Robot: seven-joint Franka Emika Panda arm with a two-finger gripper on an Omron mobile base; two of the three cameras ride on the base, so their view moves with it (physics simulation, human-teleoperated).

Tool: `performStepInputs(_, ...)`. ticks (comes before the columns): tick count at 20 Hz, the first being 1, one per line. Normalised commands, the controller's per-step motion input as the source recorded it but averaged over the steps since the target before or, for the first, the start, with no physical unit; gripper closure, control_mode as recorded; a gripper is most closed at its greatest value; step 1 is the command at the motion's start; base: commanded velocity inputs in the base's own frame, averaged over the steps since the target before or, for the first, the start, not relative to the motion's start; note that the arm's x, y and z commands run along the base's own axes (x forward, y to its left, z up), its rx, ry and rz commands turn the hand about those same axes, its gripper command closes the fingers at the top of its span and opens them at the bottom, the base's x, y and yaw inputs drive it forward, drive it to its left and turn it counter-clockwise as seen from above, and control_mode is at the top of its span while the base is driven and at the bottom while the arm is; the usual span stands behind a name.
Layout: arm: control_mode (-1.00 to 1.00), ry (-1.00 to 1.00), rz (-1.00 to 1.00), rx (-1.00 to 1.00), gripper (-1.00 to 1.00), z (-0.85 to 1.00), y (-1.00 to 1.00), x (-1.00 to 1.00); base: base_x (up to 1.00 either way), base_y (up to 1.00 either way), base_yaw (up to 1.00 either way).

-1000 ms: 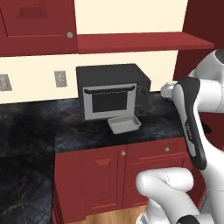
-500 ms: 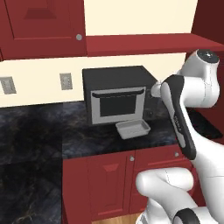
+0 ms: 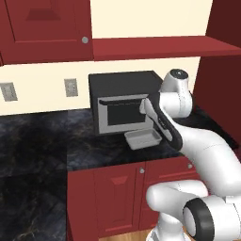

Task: Take the corn and lime out of the freezer and place them in the tupperware container on the counter. Then put the tupperware containing the vegetables back in the freezer.

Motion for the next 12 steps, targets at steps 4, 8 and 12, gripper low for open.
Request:
performStepInputs(4, -1.00, 0.04, 0.00, 0.00, 1.00, -0.86, 0.03, 1.00, 0.00, 0.00, 0.00)
performStepInputs(8, -1.00, 0.00, 0.00, 0.00, 1.00, -0.74, 0.00, 0.74, 0.00, 0.00, 0.00)
performStepInputs(12, -1.00, 0.04, 0.00, 0.00, 1.00, -0.74, 0.16, 0.62, 0.00, 0.00, 0.00)
